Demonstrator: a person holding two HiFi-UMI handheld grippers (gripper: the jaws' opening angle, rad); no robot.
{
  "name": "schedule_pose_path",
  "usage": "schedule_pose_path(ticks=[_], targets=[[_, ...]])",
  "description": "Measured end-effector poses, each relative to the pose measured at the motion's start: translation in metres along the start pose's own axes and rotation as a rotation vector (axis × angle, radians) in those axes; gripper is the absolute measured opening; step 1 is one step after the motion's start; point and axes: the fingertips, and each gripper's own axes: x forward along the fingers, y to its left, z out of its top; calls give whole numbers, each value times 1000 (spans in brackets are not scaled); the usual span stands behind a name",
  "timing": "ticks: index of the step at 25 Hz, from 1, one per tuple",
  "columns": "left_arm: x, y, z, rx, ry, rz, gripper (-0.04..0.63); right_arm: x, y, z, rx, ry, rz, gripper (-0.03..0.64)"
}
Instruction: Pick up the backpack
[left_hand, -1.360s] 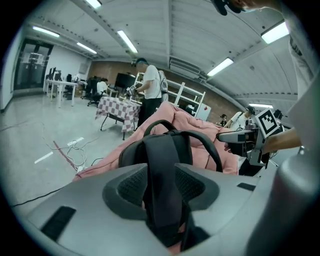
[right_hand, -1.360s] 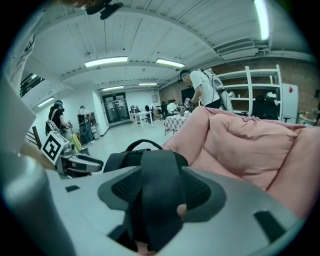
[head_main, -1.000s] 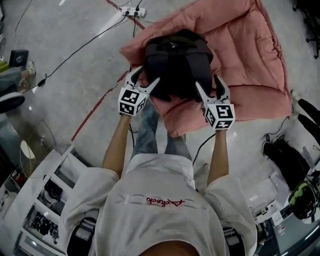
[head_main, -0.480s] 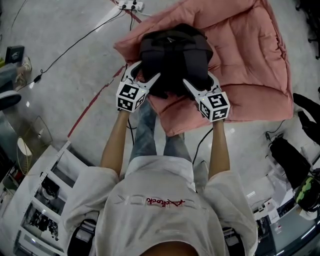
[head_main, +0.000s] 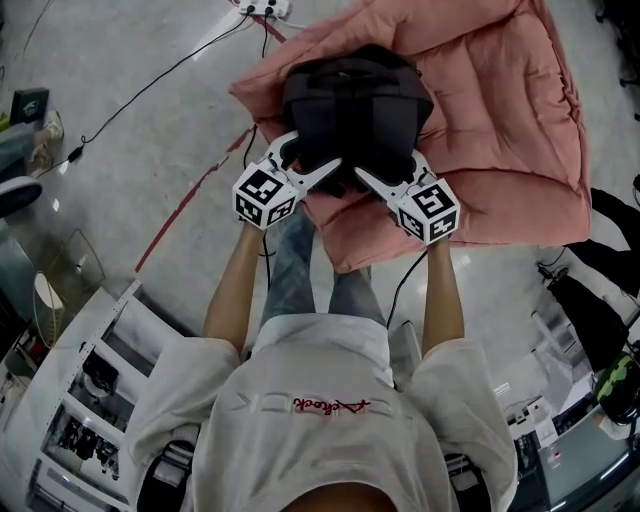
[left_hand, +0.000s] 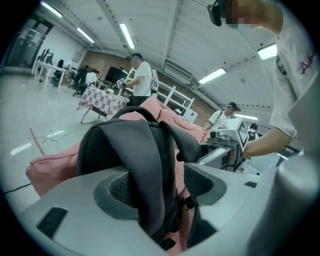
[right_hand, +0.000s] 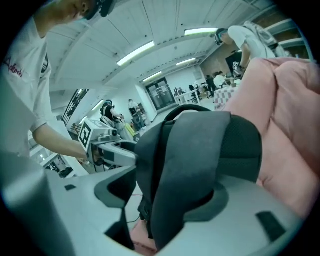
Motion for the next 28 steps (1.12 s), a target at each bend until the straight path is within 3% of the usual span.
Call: schedule_pose_path(ticks=[2, 8, 17, 23, 28], targets=[[6, -5, 3, 11, 0, -38, 273, -4, -1, 4, 4, -14, -3, 297], [16, -7, 24, 87, -29, -29, 238, -10, -1, 5, 9, -24, 25, 267], [33, -3, 57, 108, -83, -40, 204, 3, -27, 42, 31, -80, 132, 258], [35, 10, 66, 111, -117, -21, 158, 13, -39, 77, 37, -121, 212, 188], [41, 13, 65, 132, -100, 0, 149, 21, -47, 87, 43, -144, 219, 147]])
